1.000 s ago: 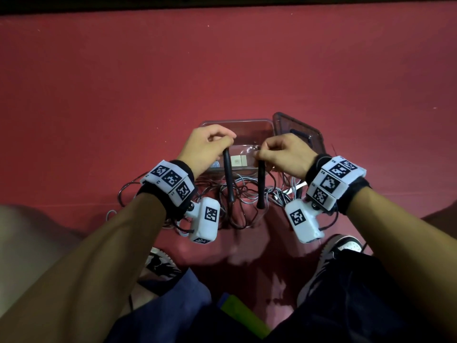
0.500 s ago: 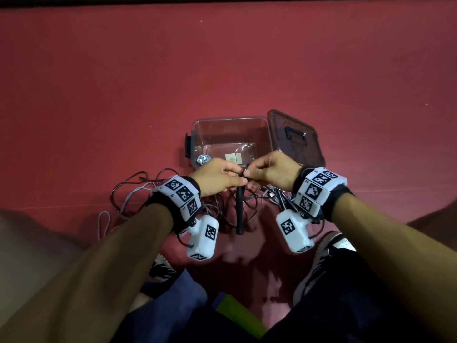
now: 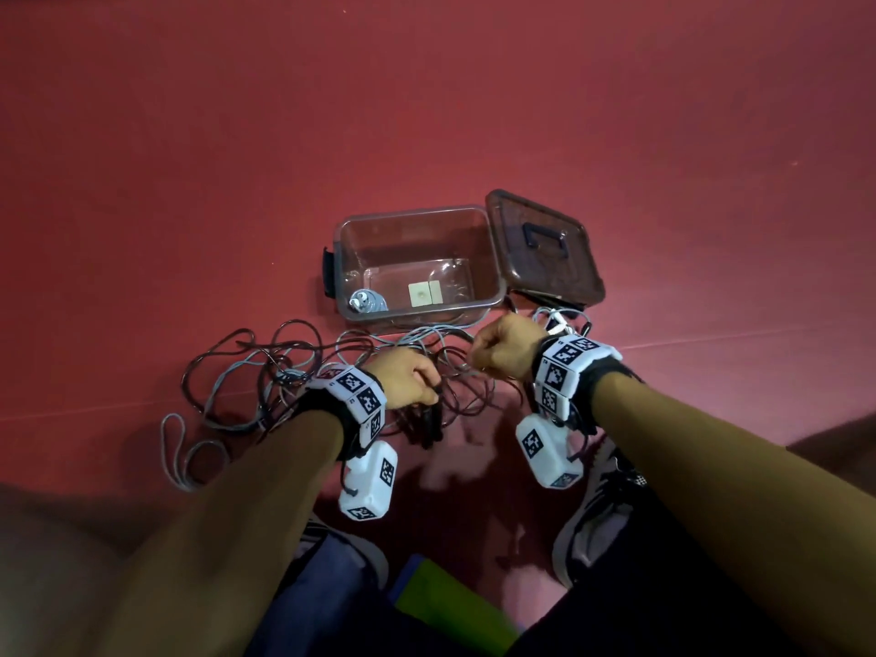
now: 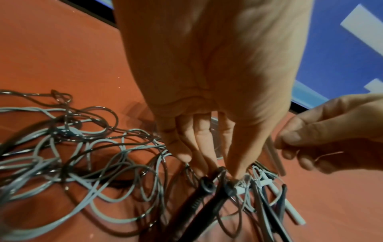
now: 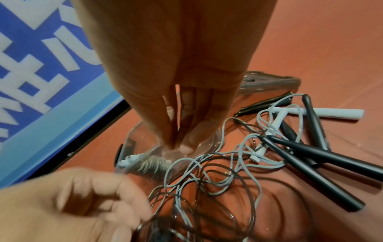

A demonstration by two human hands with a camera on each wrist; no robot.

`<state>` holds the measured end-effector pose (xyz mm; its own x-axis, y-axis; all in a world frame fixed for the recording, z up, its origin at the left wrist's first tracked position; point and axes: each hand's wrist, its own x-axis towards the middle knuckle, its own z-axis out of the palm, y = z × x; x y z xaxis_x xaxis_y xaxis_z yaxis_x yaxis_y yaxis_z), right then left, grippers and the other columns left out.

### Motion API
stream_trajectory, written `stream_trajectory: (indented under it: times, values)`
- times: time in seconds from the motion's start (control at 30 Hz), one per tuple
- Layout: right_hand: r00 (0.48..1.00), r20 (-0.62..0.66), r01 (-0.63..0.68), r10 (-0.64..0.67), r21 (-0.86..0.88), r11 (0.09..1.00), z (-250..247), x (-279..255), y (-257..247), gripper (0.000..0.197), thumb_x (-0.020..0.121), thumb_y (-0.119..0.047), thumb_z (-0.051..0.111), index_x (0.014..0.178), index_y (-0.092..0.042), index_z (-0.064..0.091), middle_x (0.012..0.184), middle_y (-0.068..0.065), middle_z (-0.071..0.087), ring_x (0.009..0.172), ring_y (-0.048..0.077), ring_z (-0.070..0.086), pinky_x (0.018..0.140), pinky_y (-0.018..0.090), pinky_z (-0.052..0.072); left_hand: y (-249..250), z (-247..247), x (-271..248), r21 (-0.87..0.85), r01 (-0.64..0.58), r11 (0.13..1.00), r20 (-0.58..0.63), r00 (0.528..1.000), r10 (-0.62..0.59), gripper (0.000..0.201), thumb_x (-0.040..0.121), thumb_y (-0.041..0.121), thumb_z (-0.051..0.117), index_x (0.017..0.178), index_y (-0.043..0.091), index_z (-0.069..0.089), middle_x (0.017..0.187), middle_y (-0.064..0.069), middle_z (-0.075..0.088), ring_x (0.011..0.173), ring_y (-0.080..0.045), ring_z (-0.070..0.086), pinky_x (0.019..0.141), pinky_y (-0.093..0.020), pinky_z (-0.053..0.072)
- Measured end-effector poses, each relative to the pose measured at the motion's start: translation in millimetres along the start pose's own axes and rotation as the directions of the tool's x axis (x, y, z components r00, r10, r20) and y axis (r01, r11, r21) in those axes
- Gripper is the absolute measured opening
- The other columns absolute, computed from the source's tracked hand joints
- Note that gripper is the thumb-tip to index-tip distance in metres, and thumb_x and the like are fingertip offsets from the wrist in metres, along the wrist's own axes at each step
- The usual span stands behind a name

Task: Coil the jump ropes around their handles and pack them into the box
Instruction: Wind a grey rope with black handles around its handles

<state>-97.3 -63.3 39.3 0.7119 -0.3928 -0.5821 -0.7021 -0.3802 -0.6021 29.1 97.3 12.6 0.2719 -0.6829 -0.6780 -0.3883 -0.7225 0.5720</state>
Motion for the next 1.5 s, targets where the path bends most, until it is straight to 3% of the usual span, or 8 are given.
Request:
stream_trajectory:
  times: [0.27,0.43,0.63,0.9,1.0,1.2,1.27,1.5]
  values:
    - [0.982,-0.129,-0.147,0.138,-0.056,0.988,-16,11,46,0.024,0.081,-0.016,0.068,0.061,-0.027,0.073,0.072,-0.004,0.073,0.082,0.021,0.072,0.083,0.033,0.059,-8,15,24,-0.015,0.029,0.999,-0.026,0.999,-0.029,0.008,0.088,0.007,0.073,0.093,0.013,0.076,0.072,0.005,0.068,0.062,-0.004,0.06,0.056,-0.009,0.046]
    - [0.969,-0.119,-0.224,0.218,-0.034,0.974,-13,12,78,0.012,0.086,-0.019,0.068,0.08,-0.022,0.078,0.079,-0.003,0.07,0.079,0.017,0.064,0.075,0.023,0.047,12,36,56,-0.051,0.015,0.999,0.001,1.0,-0.015,0.012,0.085,0.011,0.076,0.082,0.023,0.073,0.082,0.0,0.073,0.085,-0.021,0.071,0.085,-0.029,0.056]
    - [0.951,-0.128,-0.295,0.282,-0.096,0.951,-1,21,98,0.026,0.093,-0.029,0.062,0.109,-0.015,0.077,0.111,0.01,0.073,0.108,0.032,0.066,0.09,0.031,0.052,27,63,91,-0.13,0.031,0.991,0.0,0.999,-0.032,0.011,0.085,0.012,0.077,0.085,0.021,0.071,0.084,-0.006,0.073,0.087,-0.026,0.072,0.084,-0.032,0.057]
    - [0.935,-0.124,-0.339,0.332,-0.046,0.94,8,44,112,0.026,0.089,-0.023,0.067,0.113,-0.015,0.074,0.117,0.01,0.071,0.111,0.031,0.064,0.094,0.034,0.052,26,85,129,-0.206,0.159,0.966,-0.024,0.986,-0.167,0.05,0.088,0.023,0.075,0.133,0.013,0.054,0.103,-0.005,0.074,0.097,-0.026,0.071,0.096,-0.041,0.054]
    - [0.927,-0.135,-0.354,0.349,-0.008,0.935,12,54,118,0.029,0.091,-0.024,0.067,0.119,-0.018,0.069,0.121,0.007,0.069,0.113,0.028,0.063,0.092,0.029,0.049,25,92,139,-0.218,0.178,0.96,-0.018,0.982,-0.186,0.052,0.093,0.026,0.068,0.139,0.009,0.051,0.096,-0.008,0.076,0.089,-0.026,0.073,0.086,-0.034,0.056]
    - [0.918,-0.134,-0.364,0.373,0.083,0.928,21,65,124,0.031,0.089,-0.023,0.067,0.12,-0.026,0.065,0.117,0.003,0.069,0.108,0.024,0.064,0.079,0.019,0.042,24,96,142,-0.252,0.175,0.952,0.01,0.984,-0.178,0.004,0.097,0.014,0.061,0.094,0.012,0.063,0.081,-0.014,0.073,0.065,-0.024,0.064,0.077,-0.039,0.059]
    - [0.917,-0.151,-0.355,0.37,0.115,0.928,22,65,124,0.029,0.088,-0.021,0.068,0.117,-0.026,0.066,0.115,0.003,0.07,0.107,0.023,0.065,0.079,0.019,0.042,22,96,142,-0.266,0.147,0.953,-0.006,0.988,-0.154,0.016,0.097,0.011,0.059,0.083,0.017,0.062,0.075,-0.013,0.07,0.06,-0.022,0.061,0.069,-0.033,0.056]
    - [0.925,-0.195,-0.265,0.325,0.279,0.923,19,60,115,0.021,0.085,-0.014,0.069,0.103,-0.022,0.062,0.092,0.004,0.073,0.084,0.022,0.067,0.075,0.026,0.051,24,81,130,-0.278,0.083,0.957,-0.011,0.996,-0.089,0.012,0.096,0.017,0.066,0.085,0.016,0.07,0.064,-0.005,0.07,0.053,-0.016,0.061,0.066,-0.031,0.055]
